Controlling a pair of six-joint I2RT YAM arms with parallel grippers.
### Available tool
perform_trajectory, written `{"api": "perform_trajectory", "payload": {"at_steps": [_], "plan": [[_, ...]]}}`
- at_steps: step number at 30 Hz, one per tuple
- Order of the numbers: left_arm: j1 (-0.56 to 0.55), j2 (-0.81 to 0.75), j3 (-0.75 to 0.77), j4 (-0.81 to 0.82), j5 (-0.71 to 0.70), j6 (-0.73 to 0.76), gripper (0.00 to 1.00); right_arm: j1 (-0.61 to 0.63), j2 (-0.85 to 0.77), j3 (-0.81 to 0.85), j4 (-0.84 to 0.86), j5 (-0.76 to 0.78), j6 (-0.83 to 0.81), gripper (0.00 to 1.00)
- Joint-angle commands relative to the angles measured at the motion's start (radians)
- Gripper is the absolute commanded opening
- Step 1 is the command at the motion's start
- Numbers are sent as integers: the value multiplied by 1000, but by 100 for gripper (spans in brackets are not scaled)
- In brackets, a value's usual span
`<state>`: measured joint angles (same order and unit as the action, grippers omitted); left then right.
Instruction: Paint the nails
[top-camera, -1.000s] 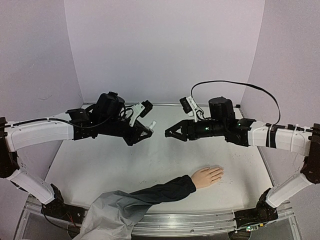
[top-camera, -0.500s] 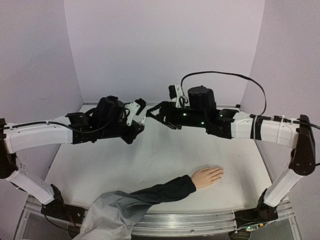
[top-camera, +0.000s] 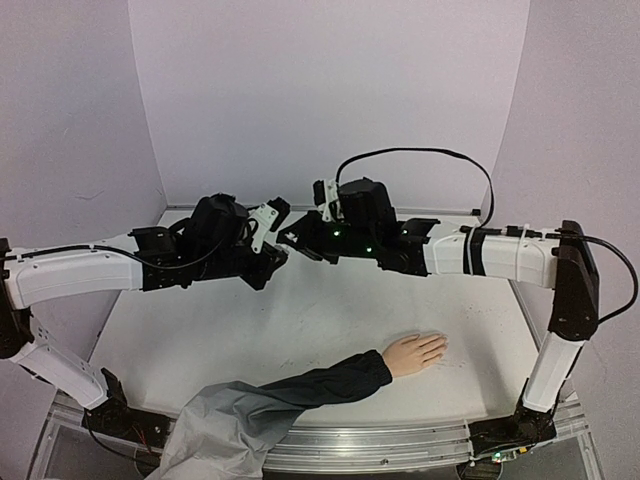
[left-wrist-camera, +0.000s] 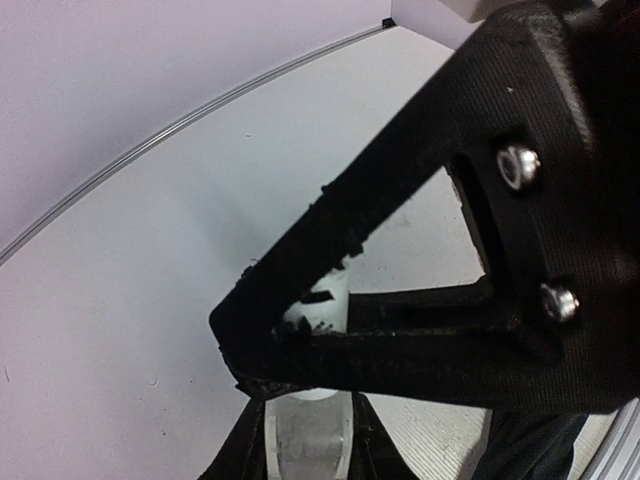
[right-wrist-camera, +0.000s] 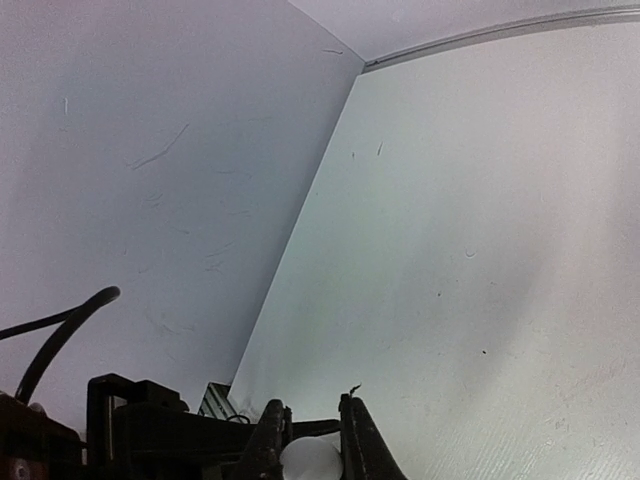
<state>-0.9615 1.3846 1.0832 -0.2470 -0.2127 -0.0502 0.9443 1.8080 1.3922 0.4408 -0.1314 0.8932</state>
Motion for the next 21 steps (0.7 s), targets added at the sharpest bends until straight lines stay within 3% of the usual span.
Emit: {"api": "perform_trajectory", "payload": {"at_steps": [1, 4, 7, 9, 11, 12, 14, 17, 21], "plan": [[-5, -63, 1, 58, 41, -28, 0, 8, 4, 47, 24, -12, -37, 3], [-2, -75, -1, 69, 191, -18, 0, 7, -15, 38, 41, -75, -125, 0], [11, -100, -18, 104, 482, 20, 0, -1, -51, -15, 135, -229, -243, 0], [46, -117, -26, 132, 715, 18, 0, -1, -78, -55, 240, -494, -355, 0], [76, -136, -26, 159, 943, 7, 0, 8, -110, -114, 440, -855, -386, 0], [87, -145, -28, 177, 1041, 0, 0, 16, -134, -139, 471, -953, -389, 0], [100, -158, -27, 210, 1201, -11, 0, 24, -179, -173, 424, -993, -438, 0], [102, -168, -30, 240, 1215, -11, 0, 25, -212, -190, 303, -949, -506, 0], [101, -162, -39, 243, 1009, -4, 0, 24, -237, -227, 281, -745, -510, 0]]}}
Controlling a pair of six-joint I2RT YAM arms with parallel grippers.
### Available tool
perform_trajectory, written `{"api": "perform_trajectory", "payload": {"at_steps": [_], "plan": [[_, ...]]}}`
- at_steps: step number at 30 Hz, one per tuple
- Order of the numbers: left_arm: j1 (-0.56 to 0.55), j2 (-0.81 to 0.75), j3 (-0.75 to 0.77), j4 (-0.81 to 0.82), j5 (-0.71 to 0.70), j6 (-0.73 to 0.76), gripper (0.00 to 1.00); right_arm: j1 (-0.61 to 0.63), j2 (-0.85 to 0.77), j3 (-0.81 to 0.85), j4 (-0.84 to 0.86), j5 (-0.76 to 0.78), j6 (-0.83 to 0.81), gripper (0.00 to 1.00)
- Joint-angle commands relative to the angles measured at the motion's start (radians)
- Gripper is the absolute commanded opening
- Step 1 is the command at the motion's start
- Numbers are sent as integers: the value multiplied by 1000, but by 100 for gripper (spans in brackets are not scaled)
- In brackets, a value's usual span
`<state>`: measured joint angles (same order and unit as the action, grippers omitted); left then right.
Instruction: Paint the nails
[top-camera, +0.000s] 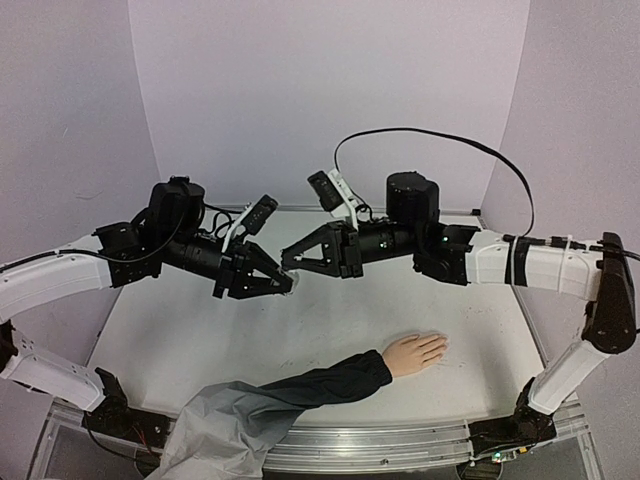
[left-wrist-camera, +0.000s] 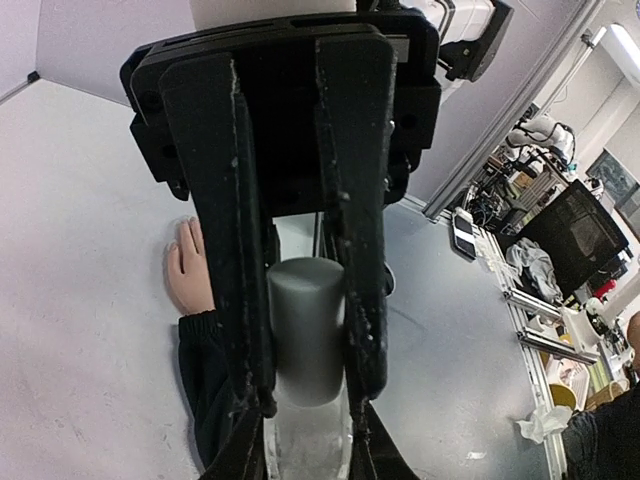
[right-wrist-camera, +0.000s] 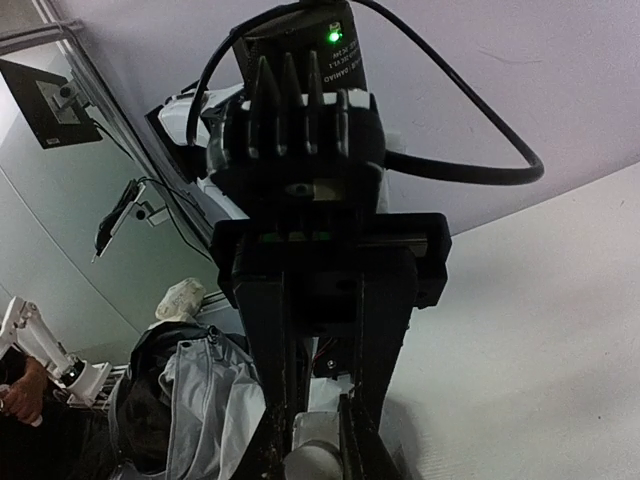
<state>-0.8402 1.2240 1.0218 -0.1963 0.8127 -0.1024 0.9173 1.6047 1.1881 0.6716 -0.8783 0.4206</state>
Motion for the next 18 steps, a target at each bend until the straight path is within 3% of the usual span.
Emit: {"api": "perform_trajectory", "payload": {"at_steps": [1, 2, 5, 7, 12, 18], "plan": [[-20, 0, 18, 192, -88, 51, 0, 51, -36, -18, 27, 70, -39, 0], [-22, 2, 14, 192, -176, 52, 0, 51, -40, -9, -6, 163, -41, 5], [-38, 2, 2, 192, -479, 57, 0, 50, -42, 30, -134, 420, -30, 43], [-59, -7, -9, 192, -653, 73, 0, 50, -48, 45, -194, 539, -18, 54], [-72, 0, -20, 192, -828, 81, 0, 50, -78, 54, -263, 685, 65, 67], [-104, 27, -20, 192, -912, 93, 0, 61, -34, 96, -255, 702, 185, 68]]}}
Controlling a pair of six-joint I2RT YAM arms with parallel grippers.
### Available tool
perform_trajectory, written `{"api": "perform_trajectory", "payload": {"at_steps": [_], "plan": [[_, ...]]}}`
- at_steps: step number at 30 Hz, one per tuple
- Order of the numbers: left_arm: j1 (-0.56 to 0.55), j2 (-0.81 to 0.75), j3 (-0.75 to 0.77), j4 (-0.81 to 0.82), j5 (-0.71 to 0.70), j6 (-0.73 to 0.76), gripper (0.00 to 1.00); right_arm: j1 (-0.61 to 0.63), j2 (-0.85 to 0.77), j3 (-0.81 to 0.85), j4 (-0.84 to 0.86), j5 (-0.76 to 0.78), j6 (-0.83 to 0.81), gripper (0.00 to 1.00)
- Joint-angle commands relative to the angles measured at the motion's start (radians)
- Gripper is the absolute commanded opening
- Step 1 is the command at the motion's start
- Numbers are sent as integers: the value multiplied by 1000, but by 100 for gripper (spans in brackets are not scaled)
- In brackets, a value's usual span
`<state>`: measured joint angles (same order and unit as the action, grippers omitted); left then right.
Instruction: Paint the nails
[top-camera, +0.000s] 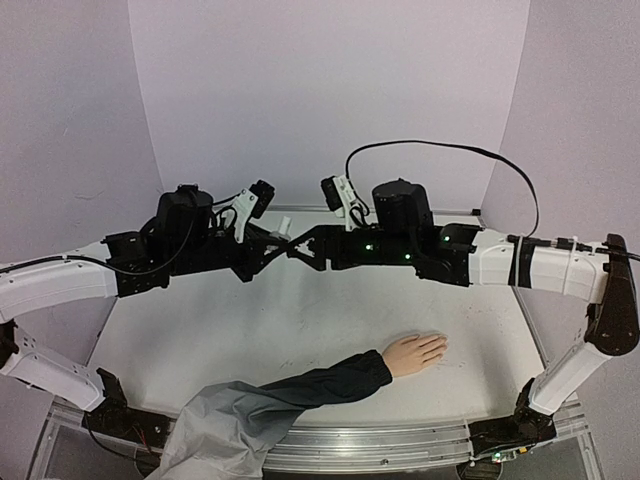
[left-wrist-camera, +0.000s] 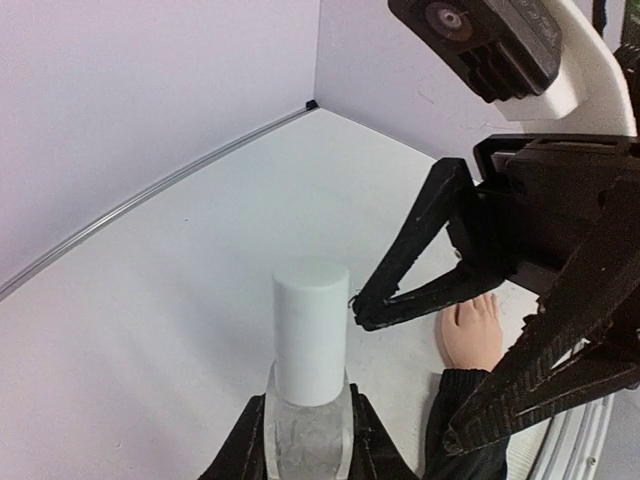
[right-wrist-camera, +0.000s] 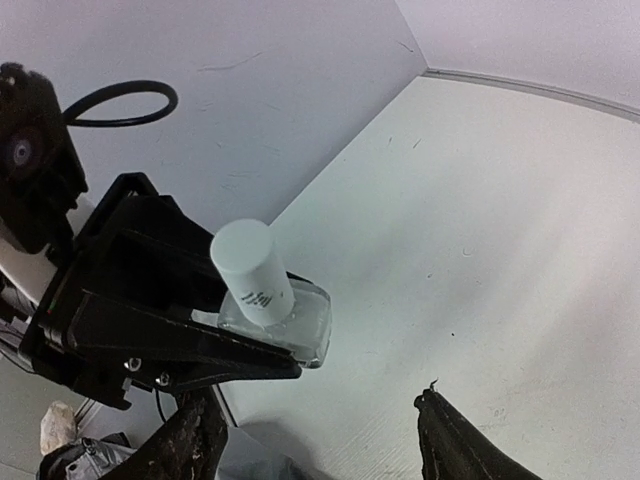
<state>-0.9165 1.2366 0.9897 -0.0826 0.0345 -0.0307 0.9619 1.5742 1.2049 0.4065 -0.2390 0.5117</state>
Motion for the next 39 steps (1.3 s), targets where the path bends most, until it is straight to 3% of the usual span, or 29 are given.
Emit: {"api": "perform_trajectory", "payload": {"at_steps": [1, 8, 13, 17, 27, 30, 34, 37, 39], "plan": [[-33, 19, 17, 78, -147, 22, 0, 20, 7, 90, 9, 79, 109, 68], [-60, 6, 1, 78, -175, 64, 0, 64, 59, 139, 18, 202, 174, 62], [-65, -13, -24, 79, -183, 77, 0, 73, 94, 176, 17, 267, 234, 46], [-67, -22, -39, 78, -180, 80, 0, 81, 127, 209, 14, 313, 239, 43], [-67, -46, -45, 75, -173, 68, 0, 97, 195, 264, -13, 305, 230, 9], [-65, -55, -49, 74, -102, 64, 0, 97, 171, 235, -9, 303, 191, 0], [-63, -66, -46, 71, 119, 45, 0, 95, 117, 181, 14, 256, 76, 0], [-40, -72, -27, 77, 356, -5, 0, 80, 59, 133, 75, 54, -46, 0], [-31, -64, 4, 92, 532, -28, 0, 72, 2, 71, 170, -176, -127, 0]]}}
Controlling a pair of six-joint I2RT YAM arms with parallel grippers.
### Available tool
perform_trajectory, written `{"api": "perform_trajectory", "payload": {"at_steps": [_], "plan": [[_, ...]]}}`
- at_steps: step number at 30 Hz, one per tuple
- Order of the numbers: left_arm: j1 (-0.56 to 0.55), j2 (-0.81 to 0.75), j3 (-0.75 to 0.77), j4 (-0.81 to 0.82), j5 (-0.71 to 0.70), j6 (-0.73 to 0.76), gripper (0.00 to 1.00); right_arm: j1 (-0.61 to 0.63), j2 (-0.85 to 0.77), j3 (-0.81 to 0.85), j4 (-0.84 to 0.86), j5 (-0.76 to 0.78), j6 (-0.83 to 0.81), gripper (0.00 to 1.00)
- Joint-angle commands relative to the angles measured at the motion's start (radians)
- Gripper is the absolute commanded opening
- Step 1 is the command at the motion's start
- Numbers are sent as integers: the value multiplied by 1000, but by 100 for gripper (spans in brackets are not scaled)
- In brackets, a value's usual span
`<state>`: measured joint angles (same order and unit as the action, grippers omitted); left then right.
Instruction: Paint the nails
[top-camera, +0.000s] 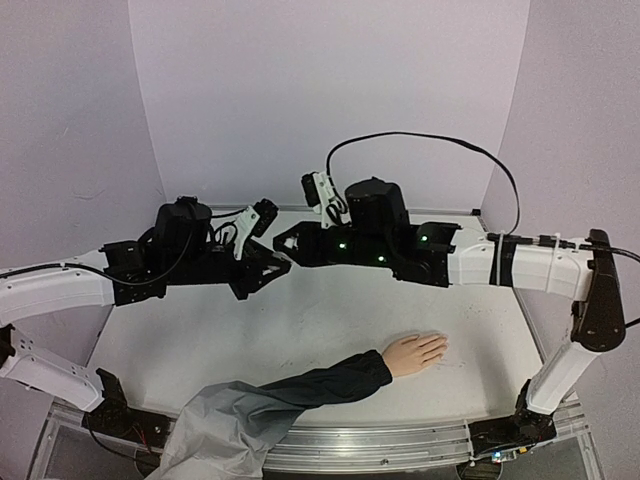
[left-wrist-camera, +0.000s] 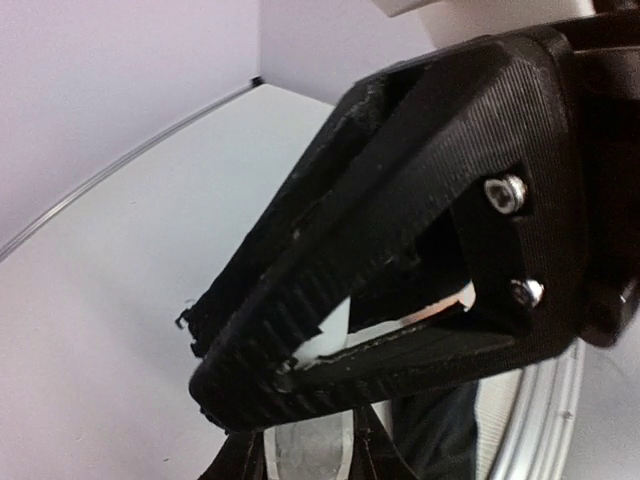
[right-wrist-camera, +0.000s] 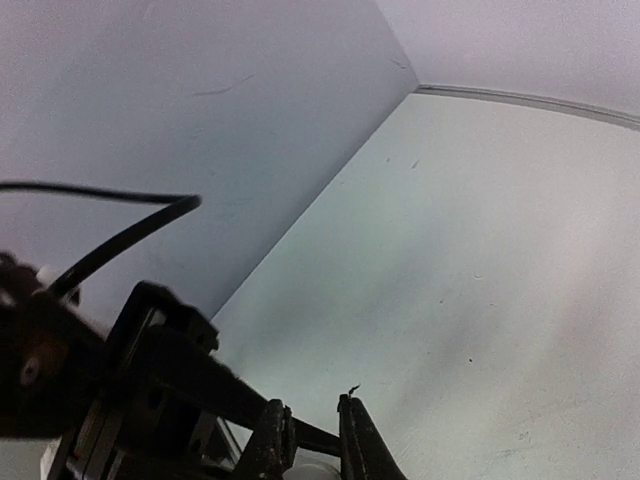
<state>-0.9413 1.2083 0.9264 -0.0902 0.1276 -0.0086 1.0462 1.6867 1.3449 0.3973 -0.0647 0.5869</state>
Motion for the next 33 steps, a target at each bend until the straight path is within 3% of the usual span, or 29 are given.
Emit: {"api": "perform_trajectory", "payload": {"at_steps": [1, 3, 4, 9, 12, 15, 19, 21, 23, 28, 33], "plan": [[-5, -28, 85, 119, 530, -56, 0, -12, -134, -97, 232, -509, -248, 0], [-5, -9, 119, 144, 711, -77, 0, -12, -157, -129, 308, -837, -304, 0], [-5, 1, 144, 151, 767, -87, 0, -12, -161, -134, 319, -914, -308, 0], [-5, 2, 176, 167, 756, -97, 0, -15, -186, -182, 319, -948, -333, 0], [-5, 0, 169, 171, 650, -96, 0, -15, -211, -203, 320, -870, -347, 0], [-5, -4, 152, 172, 486, -111, 0, -28, -251, -235, 318, -691, -338, 0], [-5, -23, 108, 166, 130, -127, 0, -40, -291, -261, 262, -375, -302, 50], [-5, -37, 85, 148, -37, -110, 0, -40, -290, -236, 186, -263, -264, 65], [-5, -52, 74, 117, -164, -78, 0, -40, -277, -194, 120, -198, -218, 72], [-5, -77, 43, 98, -243, -18, 0, -37, -215, -109, 66, -133, -86, 74], [-5, -69, 35, 96, -269, 7, 0, -13, -115, -4, 60, -70, -21, 60]]}}
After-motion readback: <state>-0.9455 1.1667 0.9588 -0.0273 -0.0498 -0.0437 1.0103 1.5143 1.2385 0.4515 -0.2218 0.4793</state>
